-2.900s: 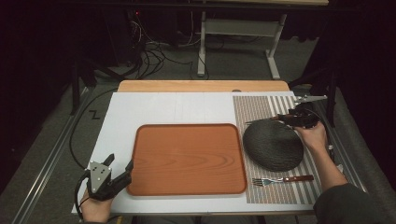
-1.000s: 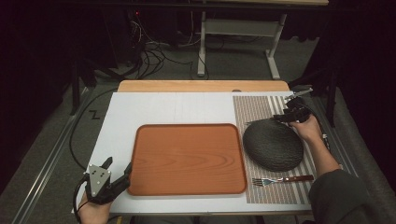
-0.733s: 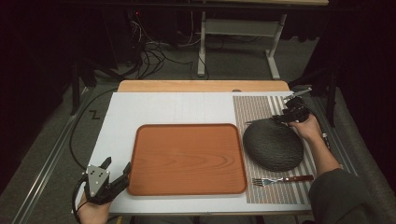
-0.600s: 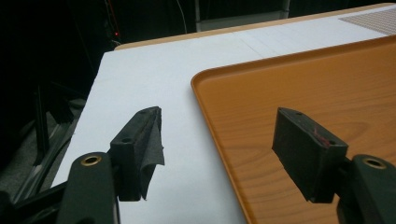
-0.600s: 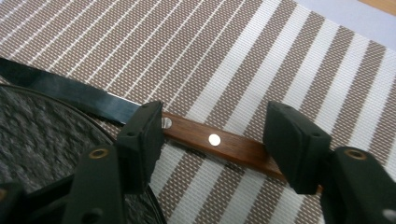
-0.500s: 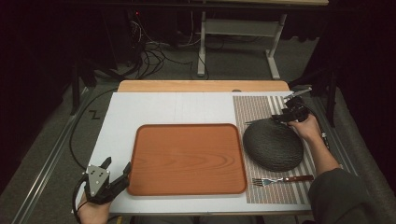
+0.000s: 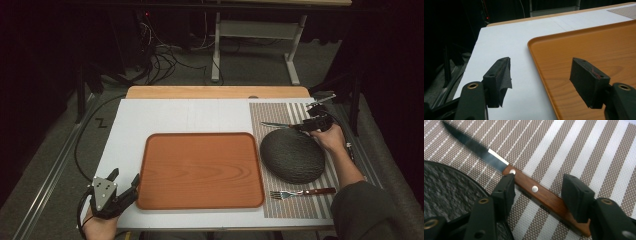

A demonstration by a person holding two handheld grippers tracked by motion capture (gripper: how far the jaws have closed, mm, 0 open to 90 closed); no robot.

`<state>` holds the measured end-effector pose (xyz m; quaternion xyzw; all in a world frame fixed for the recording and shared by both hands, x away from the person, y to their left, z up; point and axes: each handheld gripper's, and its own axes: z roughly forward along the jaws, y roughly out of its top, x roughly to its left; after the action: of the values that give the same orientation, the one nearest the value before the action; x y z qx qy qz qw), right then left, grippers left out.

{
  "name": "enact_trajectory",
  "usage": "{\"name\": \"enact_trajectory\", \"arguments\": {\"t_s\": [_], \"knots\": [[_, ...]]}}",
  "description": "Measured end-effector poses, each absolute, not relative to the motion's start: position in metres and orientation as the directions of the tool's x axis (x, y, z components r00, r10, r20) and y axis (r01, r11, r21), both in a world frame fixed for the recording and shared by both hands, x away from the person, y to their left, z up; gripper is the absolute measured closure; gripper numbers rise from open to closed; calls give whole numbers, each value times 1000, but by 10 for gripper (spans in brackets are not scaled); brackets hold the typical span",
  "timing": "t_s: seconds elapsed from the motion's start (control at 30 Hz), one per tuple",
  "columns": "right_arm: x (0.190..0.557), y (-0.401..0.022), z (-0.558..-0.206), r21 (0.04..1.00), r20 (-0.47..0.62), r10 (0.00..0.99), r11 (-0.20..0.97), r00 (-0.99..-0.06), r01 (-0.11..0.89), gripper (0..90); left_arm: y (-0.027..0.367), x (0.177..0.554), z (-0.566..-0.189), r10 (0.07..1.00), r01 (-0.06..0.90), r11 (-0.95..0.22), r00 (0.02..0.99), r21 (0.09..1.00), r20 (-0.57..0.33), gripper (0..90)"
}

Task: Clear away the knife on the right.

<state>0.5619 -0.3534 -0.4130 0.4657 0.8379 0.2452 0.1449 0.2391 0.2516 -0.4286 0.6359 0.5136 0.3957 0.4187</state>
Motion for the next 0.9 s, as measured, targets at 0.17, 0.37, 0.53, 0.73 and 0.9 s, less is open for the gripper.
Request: {"name": "enact_trajectory", "arguments": {"t_s": [0.17,0.37,0.53,0.73,0.9], "knots": [[559,-352,-413,534,-42,857,454,-514,713,512,252,239,-429,984,320,-121,160,940,73,330],[556,-352,-412,528,-47,852,464,-521,711,602,251,239,-429,984,321,-123,161,939,74,330],[554,-354,-412,532,-43,852,462,-522,710,699,252,239,-429,984,322,-124,161,939,74,330],[552,-357,-413,537,-33,850,458,-526,708,768,252,239,-429,984,322,-124,162,939,74,330],[552,-357,-412,535,-37,853,457,-521,711,776,252,239,-429,984,320,-121,161,940,72,330]]}}
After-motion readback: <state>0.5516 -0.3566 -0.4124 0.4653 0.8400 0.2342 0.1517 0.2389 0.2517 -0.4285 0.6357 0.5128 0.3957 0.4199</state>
